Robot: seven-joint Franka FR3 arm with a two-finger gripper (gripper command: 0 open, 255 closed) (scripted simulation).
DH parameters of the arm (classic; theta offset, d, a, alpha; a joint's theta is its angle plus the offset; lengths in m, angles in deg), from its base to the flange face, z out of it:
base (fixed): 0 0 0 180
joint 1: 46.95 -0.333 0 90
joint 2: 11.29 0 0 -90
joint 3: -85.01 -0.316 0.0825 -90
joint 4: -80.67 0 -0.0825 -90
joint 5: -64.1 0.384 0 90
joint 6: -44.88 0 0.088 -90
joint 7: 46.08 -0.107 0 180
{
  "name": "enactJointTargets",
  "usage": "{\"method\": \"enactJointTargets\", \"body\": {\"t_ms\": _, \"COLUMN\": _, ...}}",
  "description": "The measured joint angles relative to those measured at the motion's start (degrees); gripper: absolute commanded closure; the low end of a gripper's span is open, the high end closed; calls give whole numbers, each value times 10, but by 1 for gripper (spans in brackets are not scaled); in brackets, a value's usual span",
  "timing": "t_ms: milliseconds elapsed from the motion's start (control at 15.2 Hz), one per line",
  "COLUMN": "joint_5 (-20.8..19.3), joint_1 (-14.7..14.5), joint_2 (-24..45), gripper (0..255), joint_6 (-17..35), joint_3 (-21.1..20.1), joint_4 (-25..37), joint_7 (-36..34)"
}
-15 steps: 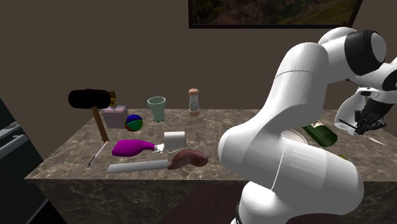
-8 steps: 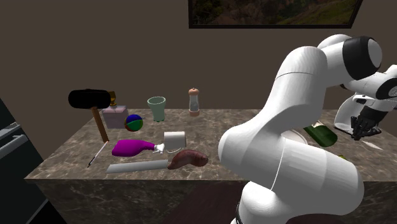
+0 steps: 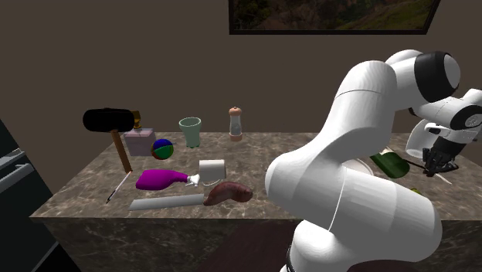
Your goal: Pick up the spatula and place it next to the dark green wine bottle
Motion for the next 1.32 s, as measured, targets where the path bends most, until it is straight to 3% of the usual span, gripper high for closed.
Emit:
{"method": "enactJointTargets", "body": {"t_ms": 330, "joint_5": 1, "joint_1": 1, "joint_2": 2, "gripper": 255, "joint_6": -1, "joint_3": 0, "joint_4": 4, "joint_7": -1}}
{"method": "enactJointTargets", "body": {"t_ms": 396, "joint_5": 1, "joint_1": 1, "joint_2": 2, "gripper": 0, "joint_6": 0, "joint_3": 0, "joint_4": 4, "joint_7": 0}}
{"method": "enactJointTargets", "body": {"t_ms": 792, "joint_5": 1, "joint_1": 2, "joint_2": 6, "gripper": 0, "joint_6": 0, "joint_3": -1, "joint_4": 3, "joint_7": -1}}
{"method": "enactJointTargets", "body": {"t_ms": 1320, "joint_5": -18, "joint_1": -1, "joint_2": -27, "gripper": 0, "joint_6": -45, "joint_3": 16, "joint_4": 16, "joint_7": -10}}
